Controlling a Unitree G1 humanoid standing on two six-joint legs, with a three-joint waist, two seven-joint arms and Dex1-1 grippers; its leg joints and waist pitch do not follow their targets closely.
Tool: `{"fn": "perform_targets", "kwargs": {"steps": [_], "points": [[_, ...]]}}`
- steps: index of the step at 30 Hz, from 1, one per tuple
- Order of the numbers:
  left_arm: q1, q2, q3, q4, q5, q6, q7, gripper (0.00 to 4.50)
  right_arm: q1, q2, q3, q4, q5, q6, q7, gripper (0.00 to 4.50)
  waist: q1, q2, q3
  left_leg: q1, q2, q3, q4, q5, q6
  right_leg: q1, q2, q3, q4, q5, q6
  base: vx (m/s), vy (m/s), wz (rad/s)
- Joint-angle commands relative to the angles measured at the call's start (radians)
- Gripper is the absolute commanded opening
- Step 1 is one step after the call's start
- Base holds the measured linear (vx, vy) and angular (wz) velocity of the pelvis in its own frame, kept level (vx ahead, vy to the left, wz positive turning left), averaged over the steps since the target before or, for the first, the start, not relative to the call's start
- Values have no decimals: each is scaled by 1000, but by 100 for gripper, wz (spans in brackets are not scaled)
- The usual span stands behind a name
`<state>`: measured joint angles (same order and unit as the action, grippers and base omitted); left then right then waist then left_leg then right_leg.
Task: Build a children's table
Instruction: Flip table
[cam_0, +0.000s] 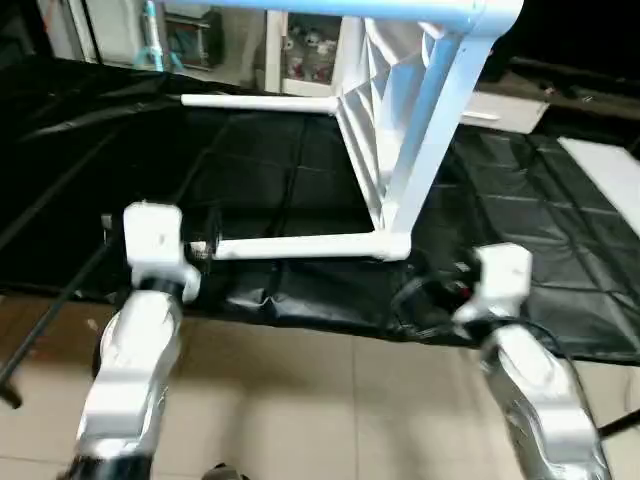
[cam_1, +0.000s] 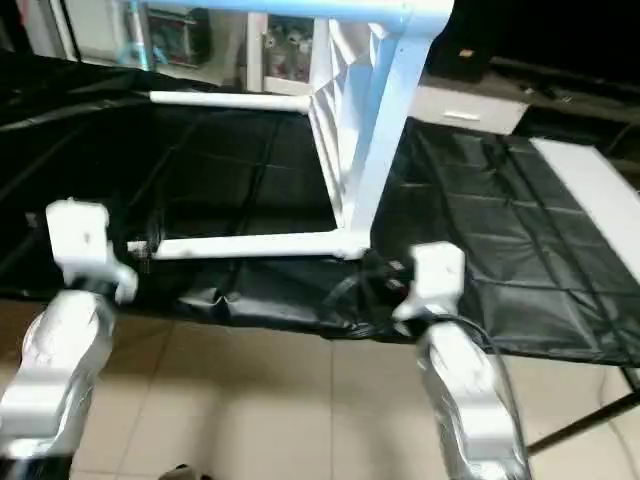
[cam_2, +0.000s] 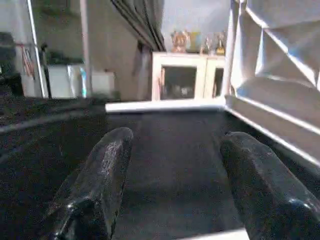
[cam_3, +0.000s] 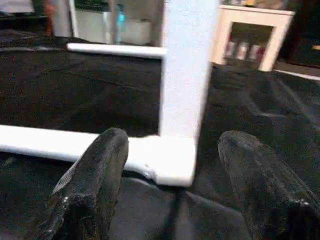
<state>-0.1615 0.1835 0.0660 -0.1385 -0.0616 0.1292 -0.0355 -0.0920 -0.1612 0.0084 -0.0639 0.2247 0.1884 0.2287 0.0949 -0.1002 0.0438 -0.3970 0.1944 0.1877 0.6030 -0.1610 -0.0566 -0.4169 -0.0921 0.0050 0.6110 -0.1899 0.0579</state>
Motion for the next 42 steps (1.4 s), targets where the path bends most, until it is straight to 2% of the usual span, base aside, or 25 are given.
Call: {"fn": "perform_targets", "kwargs": {"steps": [1,2,5,6,7,8,9,10,11,12,13,14,15,16,17,18,20,21,23,25,28,30,32,35,42], "points": [[2,-5,-15,6,16,-9,9,317,-10,-11,-6,15,9,19,10,316,5,2,-46,45,11,14,-29,-445,-15,-5,-65,76,-136,-564,-14,-2,63,-29],[-6,-4,-12,18,12,-9,0,317,-41,-6,-13,34,17,30,11,316,27,-13,-48,48,11,17,3,-425,21,-9,-78,134,-144,-618,15,40,114,-49],[-11,-3,-5,20,17,-14,6,317,-58,-2,-22,54,23,24,12,316,12,-9,-48,62,3,21,-3,-470,46,-36,-29,124,-132,-605,19,3,162,-54],[-18,-4,-1,26,18,-16,11,317,-66,1,-26,61,24,21,12,316,-7,5,-49,98,-1,37,-26,-534,57,-69,18,78,-106,-522,14,-34,201,-58],[-28,-2,-5,28,33,-20,19,317,-75,6,-33,69,35,23,17,316,-32,-12,-49,57,-6,17,-76,-591,147,-36,35,-11,-62,-397,-6,-30,210,-50],[-44,6,-27,32,96,-11,51,317,-84,9,-37,83,38,19,23,316,-51,29,-54,47,6,14,-115,-569,174,-22,40,-67,-7,-252,-51,-32,203,-21],[-49,1,-35,30,101,-7,52,317,-84,10,-34,92,31,19,20,316,-59,46,-54,44,26,-2,-130,-494,116,-4,27,-95,24,-87,-98,-32,203,-21],[-49,1,-35,30,101,-7,52,317,-84,10,-34,92,31,19,20,316,-59,46,-54,44,26,-2,-130,-494,116,-4,27,-95,24,-87,-98,-27,157,-2],[-51,-7,-37,26,98,4,56,317,-83,7,-26,99,16,17,16,316,-51,42,-51,45,52,-30,-117,-405,-106,12,-18,-69,-16,51,-126,-15,113,-2],[-54,-15,-36,26,99,4,63,317,-83,4,-19,107,0,9,12,316,-49,55,-55,50,65,-46,-119,-418,-197,18,-14,-65,-17,42,-130,-15,113,-2],[-58,-20,-35,26,102,7,70,317,-84,2,-12,113,-12,3,11,316,-65,53,-52,55,122,-89,-152,-475,-298,20,3,-78,9,-14,-116,-21,80,2],[-62,-15,-42,27,118,12,74,317,-85,2,-4,111,-16,9,12,316,-65,77,-54,53,175,-113,-187,-459,-317,6,16,-95,54,-34,-88,0,0,0],[-63,-15,-46,29,127,10,79,317,-85,1,-2,111,-19,6,14,316,-65,74,-55,49,184,-115,-189,-442,-293,5,14,-99,70,-41,-79,0,0,0],[-64,-21,-43,32,111,19,70,317,-84,-1,1,110,-26,-8,16,316,-59,89,-56,49,184,-114,-184,-438,-246,5,8,-94,73,-55,-68,-35,-61,11],[-67,-17,-43,37,125,9,75,317,-84,1,2,108,-13,-5,33,316,-52,80,-63,64,156,-91,-155,-373,-119,13,-13,-83,39,-37,-80,-35,-110,4],[-70,-18,-46,37,129,8,75,317,-83,2,-5,112,-4,-11,41,316,-34,71,-64,45,108,-64,-136,-371,-75,44,-40,-57,-5,-22,-99,-35,-110,4],[-78,-15,-47,43,141,25,80,317,-84,12,-15,124,15,-14,53,316,-9,38,-67,6,10,-14,-63,-340,-38,66,-97,-17,-68,-1,-140,-56,-139,-8],[-81,-13,-47,46,150,37,85,317,-83,16,-20,129,26,-12,61,316,29,23,-57,-2,14,-34,-37,-213,8,77,-153,4,-96,-150,-78,-62,-140,-12],[-94,-9,-41,43,149,37,78,317,-90,20,-10,132,16,-13,60,316,58,49,-51,-4,36,-46,-68,-175,21,80,-116,-21,-98,-337,-63,-53,-102,-17],[-97,0,-38,36,143,34,65,317,-93,23,2,133,13,-15,68,316,58,61,-51,5,53,-55,-88,-250,-4,73,-85,-44,-92,-364,-74,-42,-71,-19],[-81,42,-43,-10,110,20,-13,317,-91,28,21,114,29,-9,97,316,58,69,-43,27,63,-68,-104,-409,-42,63,-88,-44,-91,-384,-117,0,0,0],[-73,92,-38,-58,92,-41,-83,346,-95,35,30,93,55,-4,130,326,58,69,-46,31,66,-71,-108,-424,-55,65,-88,-42,-87,-336,-137,0,0,0],[-87,203,-67,-96,79,-100,-237,353,-113,41,34,97,71,-12,168,326,60,53,-48,33,66,-68,-110,-393,-52,65,-85,-42,-75,-247,-157,0,0,0],[-127,349,-118,-96,130,-146,-386,390,-136,49,45,150,46,-39,175,362,60,70,-50,45,60,-58,-110,-345,-68,52,-74,-40,-57,-149,-161,0,0,0],[-348,496,-116,0,322,-203,-349,432,-180,82,43,171,98,-50,233,412,70,74,-53,45,55,-56,-109,-356,-95,61,-83,-32,-48,-102,-169,0,0,0]]}}
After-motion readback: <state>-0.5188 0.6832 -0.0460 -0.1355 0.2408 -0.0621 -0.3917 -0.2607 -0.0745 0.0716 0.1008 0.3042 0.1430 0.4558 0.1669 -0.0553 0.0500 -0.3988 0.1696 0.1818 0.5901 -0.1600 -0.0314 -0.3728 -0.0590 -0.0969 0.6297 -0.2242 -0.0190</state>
